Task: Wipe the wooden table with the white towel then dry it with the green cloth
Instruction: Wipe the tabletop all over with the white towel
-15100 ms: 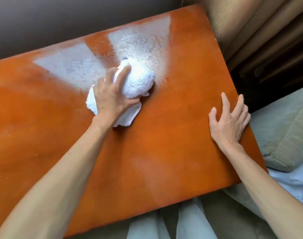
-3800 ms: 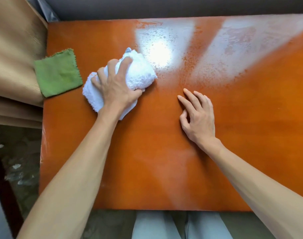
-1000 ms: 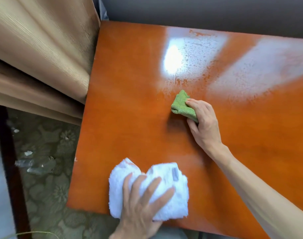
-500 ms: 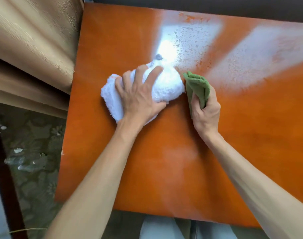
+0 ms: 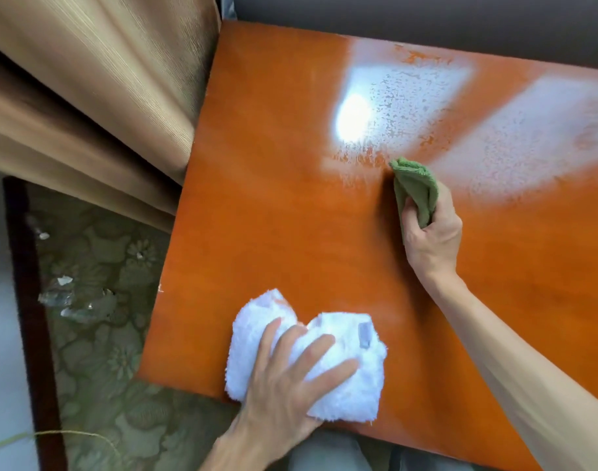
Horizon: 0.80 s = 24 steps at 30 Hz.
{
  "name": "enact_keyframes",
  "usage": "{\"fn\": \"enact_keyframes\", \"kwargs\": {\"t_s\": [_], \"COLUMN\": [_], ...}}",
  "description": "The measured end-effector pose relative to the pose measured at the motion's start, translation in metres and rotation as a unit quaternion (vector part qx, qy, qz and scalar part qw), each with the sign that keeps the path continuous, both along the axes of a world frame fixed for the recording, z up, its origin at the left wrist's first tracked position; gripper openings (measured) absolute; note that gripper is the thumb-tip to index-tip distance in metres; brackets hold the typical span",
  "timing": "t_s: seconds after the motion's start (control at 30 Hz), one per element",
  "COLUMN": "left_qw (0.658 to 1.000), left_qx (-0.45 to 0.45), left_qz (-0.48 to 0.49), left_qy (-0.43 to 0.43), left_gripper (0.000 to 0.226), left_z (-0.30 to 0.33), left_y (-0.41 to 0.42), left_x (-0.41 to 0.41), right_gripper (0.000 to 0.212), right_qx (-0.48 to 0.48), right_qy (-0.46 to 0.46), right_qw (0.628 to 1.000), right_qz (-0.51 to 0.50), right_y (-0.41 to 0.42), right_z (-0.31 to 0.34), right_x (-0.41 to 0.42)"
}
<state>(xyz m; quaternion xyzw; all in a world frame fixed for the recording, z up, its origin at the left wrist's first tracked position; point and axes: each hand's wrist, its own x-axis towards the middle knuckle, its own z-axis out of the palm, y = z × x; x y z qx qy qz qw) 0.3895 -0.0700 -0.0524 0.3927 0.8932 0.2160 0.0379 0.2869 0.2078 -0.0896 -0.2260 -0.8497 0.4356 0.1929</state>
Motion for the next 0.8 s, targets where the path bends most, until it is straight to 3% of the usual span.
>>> {"fn": "enact_keyframes", "kwargs": {"t_s": [0.13,0.27,0.5,0.63,0.8], "left_qw": [0.998,0.993,0.971,0.966,0.944], "left_qx": [-0.008,-0.041,-0.082,-0.085,-0.086], "left_qz": [0.068,0.112,0.224,0.243,0.318], "left_qy": [0.005,0.023,-0.02,-0.008,-0.001], "left_gripper": [0.066,0.073,0.079,0.077,0.077], "left_z": [0.0,0.001,0.01,0.011,0.005], "left_y": [-0.039,-0.063,-0.078,-0.075,-0.07], "left_x": [-0.022,-0.086,-0.187,-0.163,-0.064], "right_gripper": [0.049,0.051,0.048,0.046,0.048], "right_qx": [0.057,0.081,0.122,0.137,0.142], "right_qy": [-0.022,-0.031,-0.024,-0.027,-0.023], "right_qw": [0.997,0.994,0.988,0.986,0.986], "right_qz": [0.047,0.068,0.096,0.088,0.084], "right_y": [-0.001,0.002,0.008,0.005,0.003], "right_z": [0.0,-0.006,-0.014,-0.014,-0.011], "right_x": [-0.002,-0.003,-0.004,-0.005,-0.004]}}
